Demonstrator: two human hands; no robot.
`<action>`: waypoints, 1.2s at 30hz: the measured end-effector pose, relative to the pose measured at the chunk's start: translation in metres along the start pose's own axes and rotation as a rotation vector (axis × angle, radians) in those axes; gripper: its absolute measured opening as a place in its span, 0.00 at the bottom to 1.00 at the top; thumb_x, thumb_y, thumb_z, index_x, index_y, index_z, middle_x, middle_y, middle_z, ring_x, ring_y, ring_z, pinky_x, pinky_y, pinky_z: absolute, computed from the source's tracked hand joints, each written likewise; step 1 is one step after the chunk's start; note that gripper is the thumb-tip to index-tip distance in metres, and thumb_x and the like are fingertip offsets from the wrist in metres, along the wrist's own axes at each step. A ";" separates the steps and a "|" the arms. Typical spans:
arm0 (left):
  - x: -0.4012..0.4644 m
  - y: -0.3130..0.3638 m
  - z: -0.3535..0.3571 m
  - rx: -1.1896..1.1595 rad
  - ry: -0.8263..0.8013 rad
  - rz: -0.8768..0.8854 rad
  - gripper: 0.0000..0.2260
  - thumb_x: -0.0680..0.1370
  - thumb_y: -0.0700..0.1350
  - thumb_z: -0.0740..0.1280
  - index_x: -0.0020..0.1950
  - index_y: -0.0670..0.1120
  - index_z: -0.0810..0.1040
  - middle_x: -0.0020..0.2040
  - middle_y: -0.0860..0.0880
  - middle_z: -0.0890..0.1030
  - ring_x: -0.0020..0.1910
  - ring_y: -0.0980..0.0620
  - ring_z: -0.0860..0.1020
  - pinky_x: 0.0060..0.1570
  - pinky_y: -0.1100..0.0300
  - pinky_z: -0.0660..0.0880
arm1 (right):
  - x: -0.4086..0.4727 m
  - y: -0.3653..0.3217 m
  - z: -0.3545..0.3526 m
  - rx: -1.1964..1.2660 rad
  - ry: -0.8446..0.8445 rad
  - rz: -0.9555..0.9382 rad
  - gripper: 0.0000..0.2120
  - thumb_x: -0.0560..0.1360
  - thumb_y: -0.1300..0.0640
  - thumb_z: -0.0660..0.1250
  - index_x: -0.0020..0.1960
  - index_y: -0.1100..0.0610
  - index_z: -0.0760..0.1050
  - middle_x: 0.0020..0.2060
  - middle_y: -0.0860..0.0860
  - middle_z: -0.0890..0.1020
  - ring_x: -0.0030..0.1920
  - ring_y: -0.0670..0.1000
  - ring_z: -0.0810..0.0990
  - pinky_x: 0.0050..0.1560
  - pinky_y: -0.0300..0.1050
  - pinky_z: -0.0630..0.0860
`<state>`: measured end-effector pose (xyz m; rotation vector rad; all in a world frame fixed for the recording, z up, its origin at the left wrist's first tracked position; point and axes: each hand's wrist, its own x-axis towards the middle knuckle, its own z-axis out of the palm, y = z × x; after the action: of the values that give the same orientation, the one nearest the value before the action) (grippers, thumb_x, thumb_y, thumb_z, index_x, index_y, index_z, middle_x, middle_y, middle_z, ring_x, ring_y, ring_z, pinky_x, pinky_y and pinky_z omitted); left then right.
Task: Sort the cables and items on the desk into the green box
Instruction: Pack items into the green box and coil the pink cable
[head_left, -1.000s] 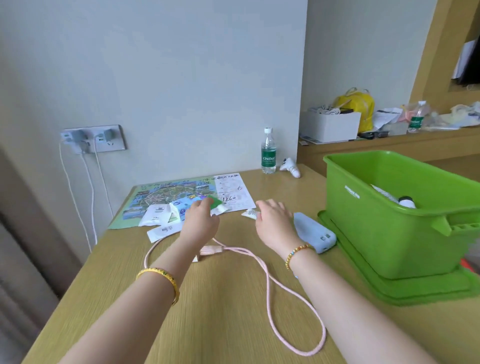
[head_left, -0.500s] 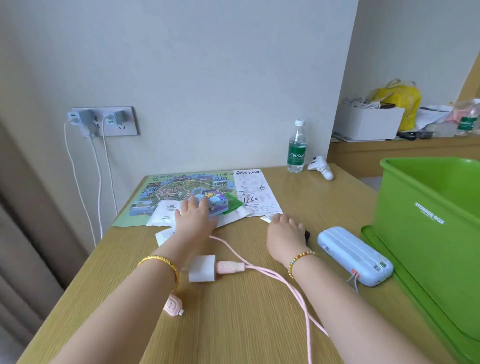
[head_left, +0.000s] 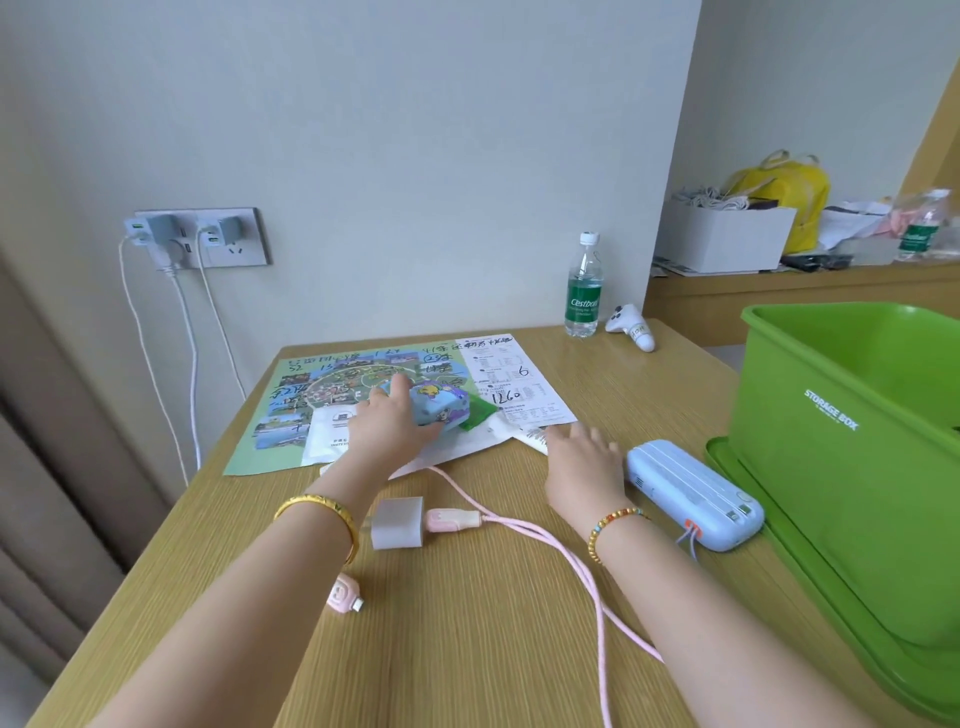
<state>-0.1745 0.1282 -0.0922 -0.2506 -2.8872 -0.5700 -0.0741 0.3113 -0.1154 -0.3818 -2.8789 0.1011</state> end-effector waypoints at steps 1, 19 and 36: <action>-0.006 0.005 -0.004 -0.082 0.067 0.014 0.28 0.72 0.57 0.68 0.64 0.44 0.63 0.59 0.38 0.72 0.57 0.37 0.72 0.53 0.48 0.71 | -0.003 0.001 -0.002 0.007 0.017 -0.002 0.18 0.73 0.65 0.57 0.63 0.57 0.67 0.58 0.57 0.72 0.59 0.57 0.71 0.56 0.49 0.67; -0.133 0.262 -0.084 -1.169 -0.400 0.027 0.09 0.77 0.50 0.60 0.50 0.47 0.62 0.47 0.47 0.71 0.38 0.51 0.74 0.31 0.55 0.78 | -0.085 0.116 -0.205 1.124 0.410 0.316 0.14 0.77 0.62 0.52 0.61 0.58 0.66 0.46 0.53 0.74 0.42 0.51 0.73 0.36 0.43 0.68; -0.176 0.330 -0.074 -0.292 -0.492 0.560 0.23 0.82 0.51 0.49 0.61 0.38 0.76 0.62 0.40 0.77 0.62 0.42 0.73 0.59 0.57 0.68 | -0.122 0.188 -0.223 0.505 0.220 0.361 0.17 0.80 0.52 0.51 0.56 0.59 0.74 0.59 0.60 0.76 0.60 0.61 0.73 0.61 0.53 0.70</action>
<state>0.0730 0.3776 0.0559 -1.3573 -2.9293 -0.9091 0.1409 0.4686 0.0552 -0.7446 -2.4218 0.7747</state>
